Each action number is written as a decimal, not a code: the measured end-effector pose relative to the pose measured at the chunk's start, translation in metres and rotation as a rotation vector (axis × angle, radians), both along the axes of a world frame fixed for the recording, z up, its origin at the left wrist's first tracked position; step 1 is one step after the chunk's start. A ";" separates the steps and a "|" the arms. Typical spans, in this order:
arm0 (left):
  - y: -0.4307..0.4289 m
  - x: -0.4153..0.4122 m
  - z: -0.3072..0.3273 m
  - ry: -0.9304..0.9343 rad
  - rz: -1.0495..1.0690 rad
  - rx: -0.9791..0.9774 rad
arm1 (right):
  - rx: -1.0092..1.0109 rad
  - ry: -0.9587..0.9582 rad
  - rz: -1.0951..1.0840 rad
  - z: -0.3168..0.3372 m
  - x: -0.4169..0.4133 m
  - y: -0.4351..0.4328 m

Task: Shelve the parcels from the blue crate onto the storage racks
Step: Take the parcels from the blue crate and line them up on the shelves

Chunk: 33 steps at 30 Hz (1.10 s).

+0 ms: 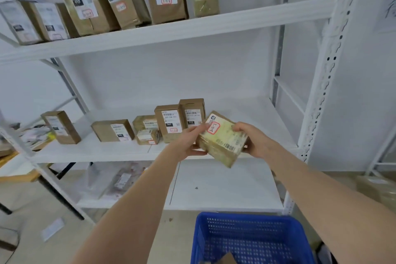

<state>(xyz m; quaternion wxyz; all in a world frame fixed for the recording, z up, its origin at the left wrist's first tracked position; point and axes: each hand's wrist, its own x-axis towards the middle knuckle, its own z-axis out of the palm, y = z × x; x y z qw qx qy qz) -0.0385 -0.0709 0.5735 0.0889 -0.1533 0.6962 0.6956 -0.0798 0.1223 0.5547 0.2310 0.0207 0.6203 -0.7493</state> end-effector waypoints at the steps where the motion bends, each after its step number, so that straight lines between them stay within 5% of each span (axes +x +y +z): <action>1: -0.010 -0.001 -0.003 0.003 0.028 0.059 | -0.016 0.011 -0.071 0.004 -0.002 -0.010; 6: -0.046 -0.008 -0.016 0.025 0.153 0.254 | 0.008 -0.070 -0.026 -0.008 0.001 -0.064; 15: -0.100 -0.010 -0.056 -0.129 -0.109 0.139 | 0.020 -0.126 -0.293 -0.025 0.002 -0.112; 22: -0.105 -0.008 -0.056 -0.017 -0.122 0.158 | 0.042 0.015 -0.214 -0.020 -0.012 -0.126; 27: -0.103 -0.005 -0.057 0.018 0.011 0.206 | 0.050 -0.082 -0.074 -0.035 -0.004 -0.140; 33: -0.108 0.002 -0.061 -0.038 0.001 -0.015 | 0.037 -0.037 -0.044 -0.042 -0.009 -0.139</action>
